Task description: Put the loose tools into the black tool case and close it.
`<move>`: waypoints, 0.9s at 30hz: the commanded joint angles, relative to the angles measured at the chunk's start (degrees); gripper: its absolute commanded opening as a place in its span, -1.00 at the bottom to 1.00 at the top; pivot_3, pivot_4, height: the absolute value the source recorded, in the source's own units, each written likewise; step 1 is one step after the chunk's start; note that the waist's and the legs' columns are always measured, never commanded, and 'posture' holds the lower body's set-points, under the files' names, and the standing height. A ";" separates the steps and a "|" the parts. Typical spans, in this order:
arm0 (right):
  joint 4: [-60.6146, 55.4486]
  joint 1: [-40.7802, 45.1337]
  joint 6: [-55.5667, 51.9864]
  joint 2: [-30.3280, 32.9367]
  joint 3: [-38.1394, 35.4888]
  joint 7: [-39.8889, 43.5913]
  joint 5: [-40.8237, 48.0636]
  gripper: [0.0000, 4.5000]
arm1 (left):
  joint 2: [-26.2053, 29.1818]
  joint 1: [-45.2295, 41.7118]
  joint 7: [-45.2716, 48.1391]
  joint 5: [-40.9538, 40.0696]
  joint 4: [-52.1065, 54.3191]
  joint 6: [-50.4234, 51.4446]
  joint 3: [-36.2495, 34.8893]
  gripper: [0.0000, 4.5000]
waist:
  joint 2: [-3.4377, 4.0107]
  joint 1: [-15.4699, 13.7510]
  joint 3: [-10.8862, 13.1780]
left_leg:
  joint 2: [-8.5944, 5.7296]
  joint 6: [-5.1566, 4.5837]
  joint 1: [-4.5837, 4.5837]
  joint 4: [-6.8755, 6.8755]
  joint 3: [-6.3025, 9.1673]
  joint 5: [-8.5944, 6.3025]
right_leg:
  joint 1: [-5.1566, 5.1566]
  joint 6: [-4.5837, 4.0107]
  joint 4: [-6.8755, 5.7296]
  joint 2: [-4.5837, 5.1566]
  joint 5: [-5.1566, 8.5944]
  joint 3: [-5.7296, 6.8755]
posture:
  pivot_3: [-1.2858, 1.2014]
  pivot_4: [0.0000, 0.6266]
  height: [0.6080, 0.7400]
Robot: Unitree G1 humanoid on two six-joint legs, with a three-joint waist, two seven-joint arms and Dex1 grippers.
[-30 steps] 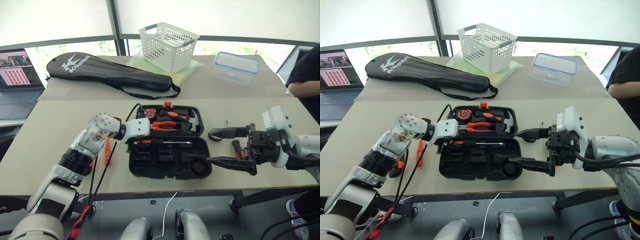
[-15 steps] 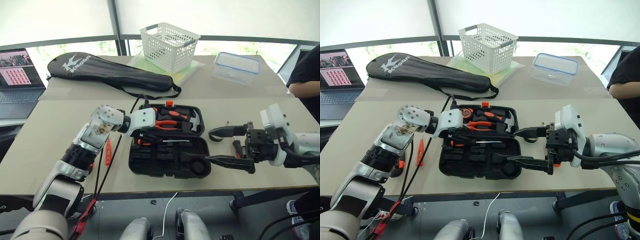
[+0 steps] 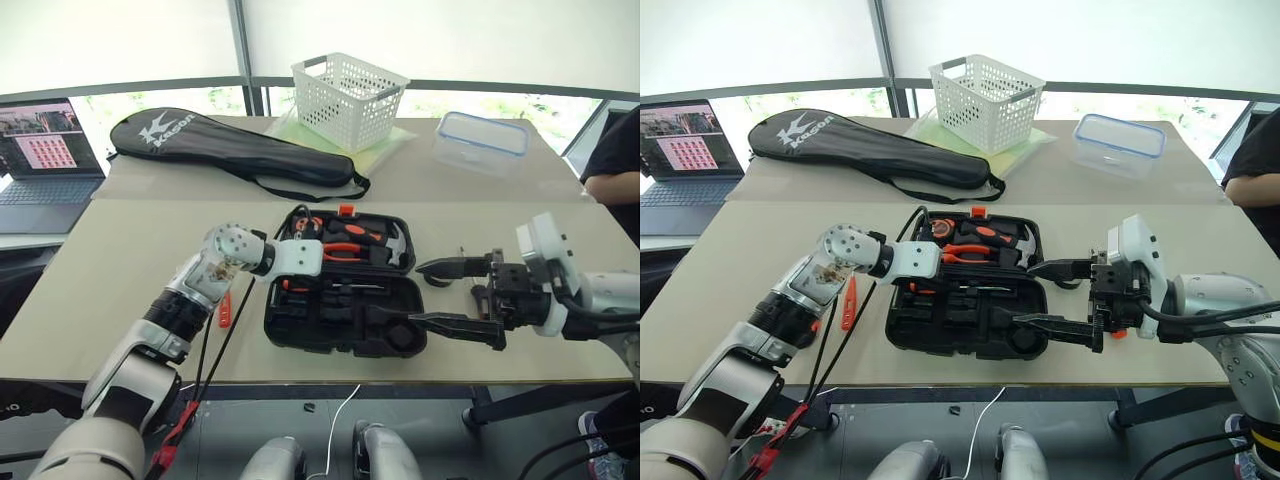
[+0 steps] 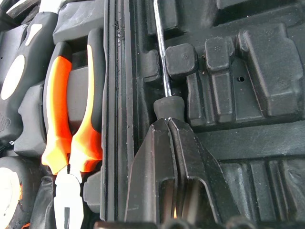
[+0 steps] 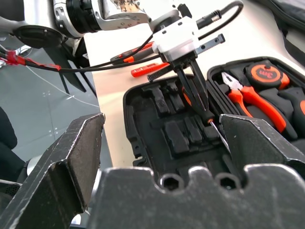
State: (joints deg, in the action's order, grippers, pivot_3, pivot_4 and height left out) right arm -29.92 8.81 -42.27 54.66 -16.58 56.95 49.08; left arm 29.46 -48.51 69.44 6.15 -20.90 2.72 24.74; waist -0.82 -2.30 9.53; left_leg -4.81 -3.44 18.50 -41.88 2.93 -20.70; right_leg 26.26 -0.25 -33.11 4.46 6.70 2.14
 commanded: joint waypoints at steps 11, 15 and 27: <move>0.40 -17.37 -2.15 -10.91 -15.09 -24.74 -10.75 1.00 | 12.33 2.63 7.31 -44.13 30.32 50.67 -28.98 0.66 | 0.02 1.55 -0.01 | -0.21 0.25 0.59 -0.04 -0.06 0.15 | 0.87 -0.01 -0.54 -0.02 0.01 0.03 | 0.03 -0.52 1.00; 2.91 -17.28 0.00 -16.92 -8.11 -31.72 -17.34 1.00 | 16.82 6.71 8.29 -48.14 36.45 53.27 -29.51 0.99 | 0.01 1.73 0.00 | -0.25 0.32 0.16 0.04 -0.10 0.17 | 0.53 0.01 -0.45 -0.04 0.06 -0.27 | 0.03 -0.52 1.00; 14.39 -11.40 6.75 -27.22 -3.54 -38.72 -25.21 0.58 | 19.62 8.61 6.41 -48.86 37.73 47.89 -29.26 1.00 | 0.02 2.09 0.01 | -0.29 0.37 -0.33 0.30 -0.16 0.19 | 0.26 0.01 -0.53 -0.15 0.21 -0.73 | 0.03 -0.52 1.00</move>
State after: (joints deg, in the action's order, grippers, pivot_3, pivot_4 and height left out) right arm -15.28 -2.55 -36.90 27.65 -19.31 18.40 23.81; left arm 48.09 -39.92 75.75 -42.83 15.85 52.19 -3.45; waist -0.80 -0.21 9.54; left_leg -5.10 -3.07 18.17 -41.54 2.75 -20.50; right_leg 26.54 -0.25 -33.64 4.30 6.91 1.40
